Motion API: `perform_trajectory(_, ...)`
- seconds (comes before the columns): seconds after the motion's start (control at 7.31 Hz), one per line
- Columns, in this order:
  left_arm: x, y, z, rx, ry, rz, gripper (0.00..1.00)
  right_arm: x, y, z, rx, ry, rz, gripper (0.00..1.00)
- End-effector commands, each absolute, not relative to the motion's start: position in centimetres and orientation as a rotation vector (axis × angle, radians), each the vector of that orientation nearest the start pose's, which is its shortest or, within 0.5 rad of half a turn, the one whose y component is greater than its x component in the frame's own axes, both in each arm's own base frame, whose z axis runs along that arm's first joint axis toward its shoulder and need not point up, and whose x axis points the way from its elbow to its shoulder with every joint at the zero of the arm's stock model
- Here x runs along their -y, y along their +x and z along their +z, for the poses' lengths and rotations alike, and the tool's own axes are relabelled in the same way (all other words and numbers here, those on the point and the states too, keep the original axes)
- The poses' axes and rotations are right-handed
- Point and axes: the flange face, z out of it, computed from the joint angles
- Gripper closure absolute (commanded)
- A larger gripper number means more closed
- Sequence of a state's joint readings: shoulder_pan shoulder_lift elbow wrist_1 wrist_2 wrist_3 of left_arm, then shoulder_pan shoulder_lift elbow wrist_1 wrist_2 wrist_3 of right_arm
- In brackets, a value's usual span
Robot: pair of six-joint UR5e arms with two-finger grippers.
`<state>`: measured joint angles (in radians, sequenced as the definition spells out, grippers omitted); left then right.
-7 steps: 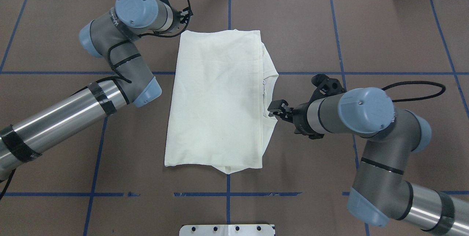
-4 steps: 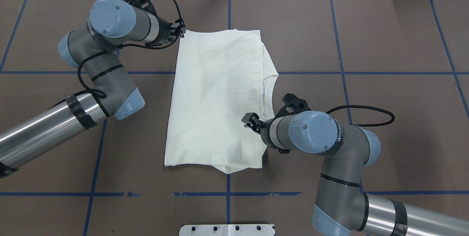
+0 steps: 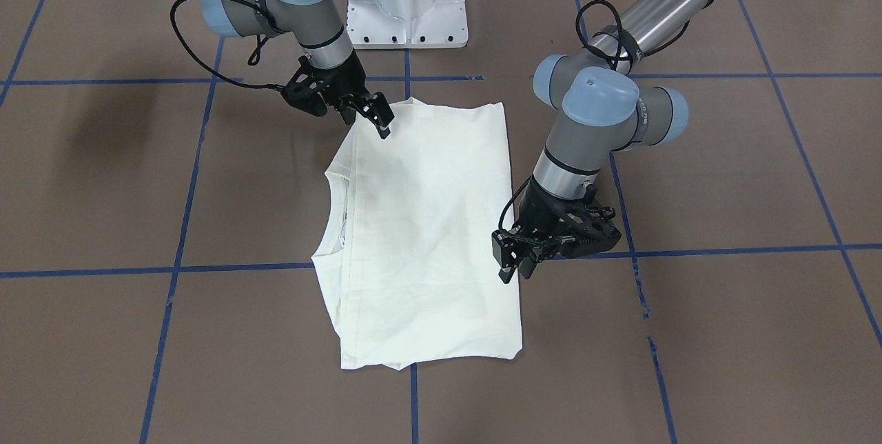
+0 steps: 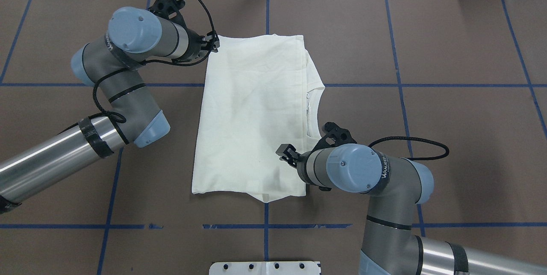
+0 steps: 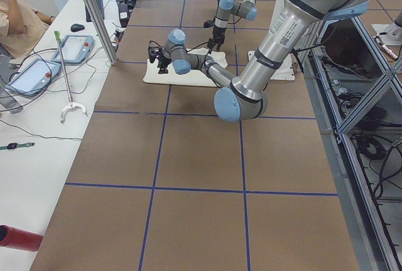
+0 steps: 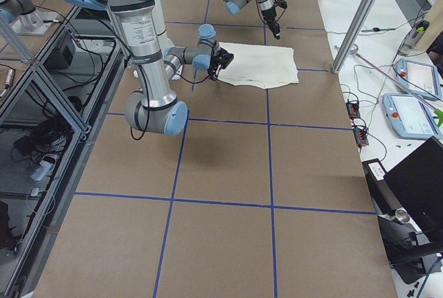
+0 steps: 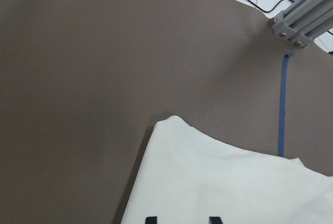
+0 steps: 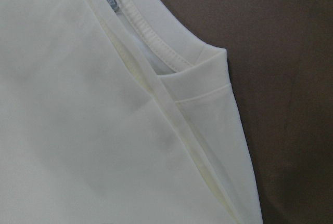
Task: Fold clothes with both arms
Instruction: 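Release the shirt and move the right gripper to the collar corner nearest the robot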
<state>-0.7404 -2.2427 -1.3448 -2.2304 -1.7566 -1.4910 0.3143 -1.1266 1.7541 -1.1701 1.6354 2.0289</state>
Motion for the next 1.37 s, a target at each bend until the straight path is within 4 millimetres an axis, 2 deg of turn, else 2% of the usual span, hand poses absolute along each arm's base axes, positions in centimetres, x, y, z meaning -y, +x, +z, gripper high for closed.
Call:
perform_trajectory(0.0, 58.9, 47.5, 29.1, -1.078, 0.286, -0.49, 0.54, 31.1, -57.2, 28.6, 1.033, -0.142, 0.661, 0.08)
perform_trajectory(0.27, 58.8, 47.6, 29.1, -1.077, 0.282, -0.49, 0.53, 30.1, -57.8, 29.1, 1.002, -0.156, 0.651, 0.15)
perform_trajectory(0.41, 58.8, 47.6, 29.1, -1.077, 0.283, -0.488, 0.53, 30.0, -57.9, 29.1, 0.988, -0.158, 0.656, 0.32)
perform_trajectory(0.55, 58.8, 47.6, 29.1, -1.079, 0.283, -0.489, 0.53, 30.0, -57.9, 29.0, 0.988, -0.162, 0.665, 0.73)
perform_trajectory(0.68, 58.8, 47.6, 28.9, -1.082, 0.284, -0.489, 0.53, 30.0, -57.7, 28.8, 0.995, -0.167, 0.667, 1.0)
perform_trajectory(1.23, 58.8, 47.6, 29.0, -1.083, 0.284, -0.486, 0.53, 30.3, -57.4, 28.6, 0.999, -0.158, 0.674, 1.0)
